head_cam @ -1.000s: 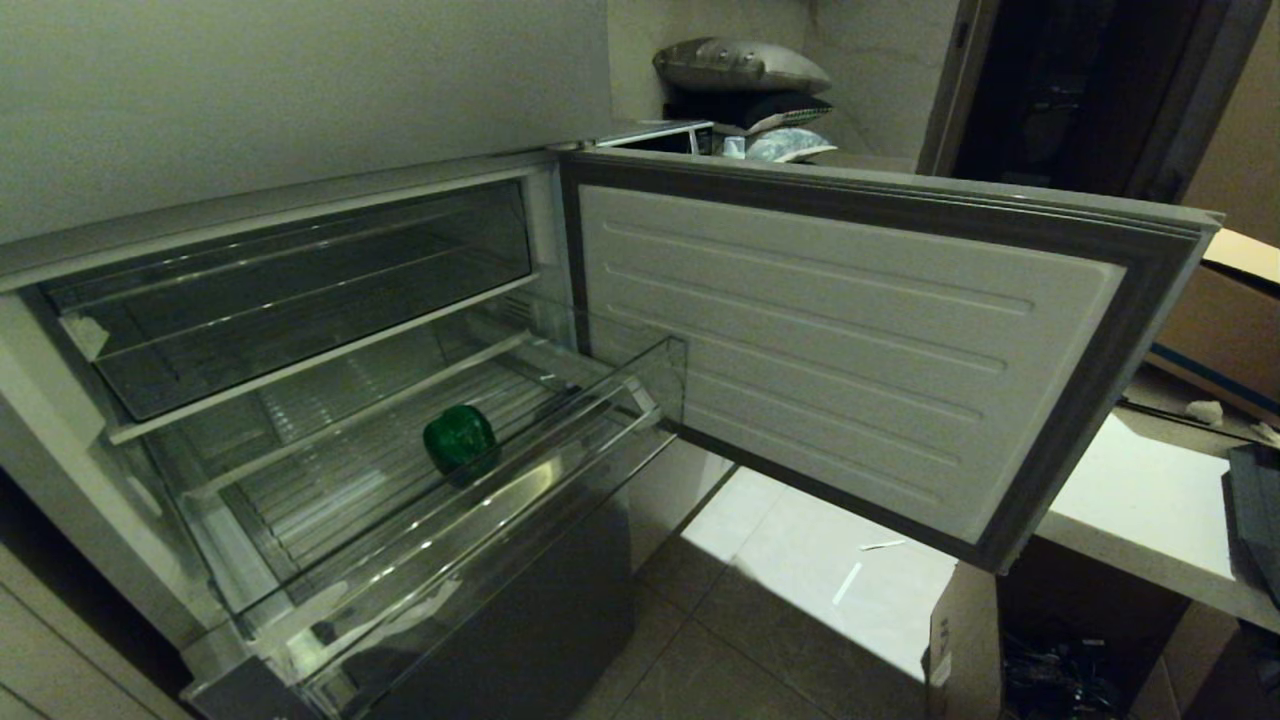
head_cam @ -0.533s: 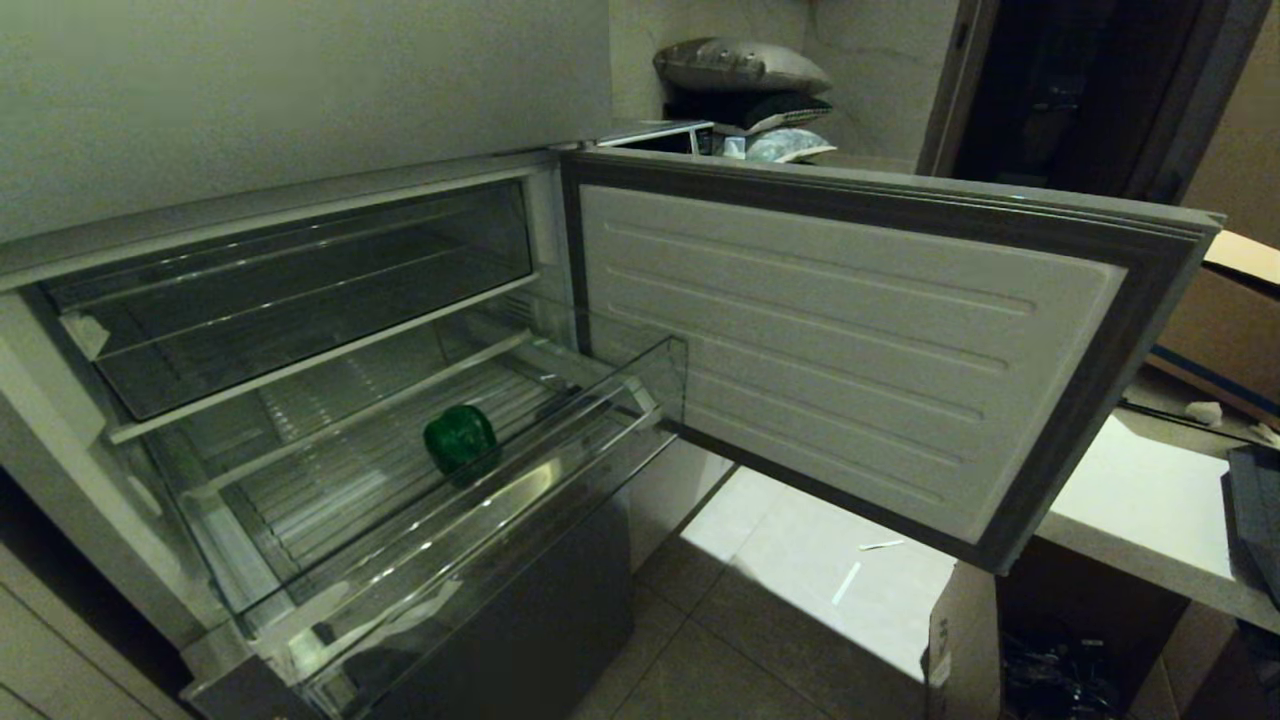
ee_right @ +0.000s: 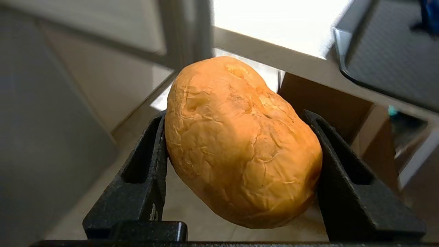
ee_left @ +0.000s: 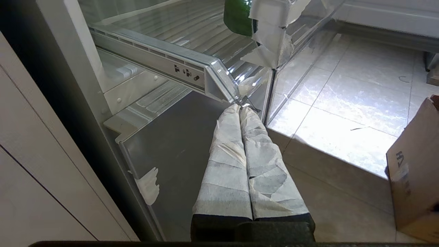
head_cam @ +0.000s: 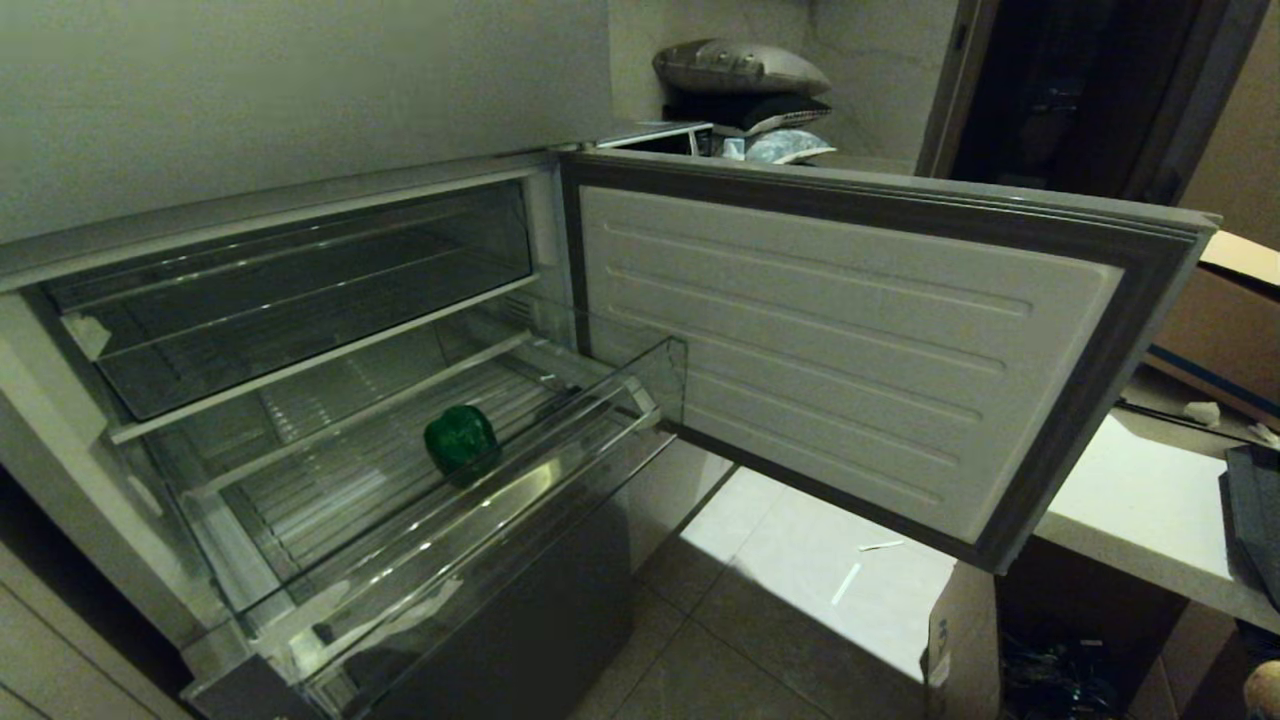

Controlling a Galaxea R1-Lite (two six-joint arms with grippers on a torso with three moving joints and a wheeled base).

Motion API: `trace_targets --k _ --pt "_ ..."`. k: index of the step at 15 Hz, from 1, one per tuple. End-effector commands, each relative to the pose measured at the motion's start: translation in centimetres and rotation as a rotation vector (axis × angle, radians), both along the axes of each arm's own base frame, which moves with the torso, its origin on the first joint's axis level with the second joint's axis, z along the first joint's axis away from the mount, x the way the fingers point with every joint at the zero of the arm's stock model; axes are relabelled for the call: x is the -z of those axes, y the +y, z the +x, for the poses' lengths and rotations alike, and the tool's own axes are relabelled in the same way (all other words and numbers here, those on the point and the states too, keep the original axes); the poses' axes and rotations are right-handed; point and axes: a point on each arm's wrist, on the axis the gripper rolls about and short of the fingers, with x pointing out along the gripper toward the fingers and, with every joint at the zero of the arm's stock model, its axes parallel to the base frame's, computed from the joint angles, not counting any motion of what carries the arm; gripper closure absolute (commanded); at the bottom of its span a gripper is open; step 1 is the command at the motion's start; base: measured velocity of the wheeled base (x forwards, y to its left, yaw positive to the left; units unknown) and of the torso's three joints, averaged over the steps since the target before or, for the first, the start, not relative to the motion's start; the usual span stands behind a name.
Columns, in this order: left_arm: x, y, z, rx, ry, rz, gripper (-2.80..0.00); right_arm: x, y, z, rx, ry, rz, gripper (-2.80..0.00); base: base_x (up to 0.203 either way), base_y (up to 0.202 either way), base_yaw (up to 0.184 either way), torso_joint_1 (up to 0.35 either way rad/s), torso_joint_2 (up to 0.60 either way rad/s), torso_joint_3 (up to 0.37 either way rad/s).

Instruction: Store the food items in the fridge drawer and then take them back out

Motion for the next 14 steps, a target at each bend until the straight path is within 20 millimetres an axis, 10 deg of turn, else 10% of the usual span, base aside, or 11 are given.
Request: trace_targets --k 1,14 --pt "0.0 0.0 0.0 0.000 -0.001 0.000 0.00 1.9 0.2 -1.1 -0.093 0.053 -0.132 0.00 0.000 0.000 0.000 0.000 0.00 0.000" --pt "0.0 0.0 0.0 0.000 -0.001 0.000 0.00 2.6 0.1 -3.3 -0.158 -0.206 -0.065 0.00 0.000 0.000 0.000 0.000 0.00 0.000"
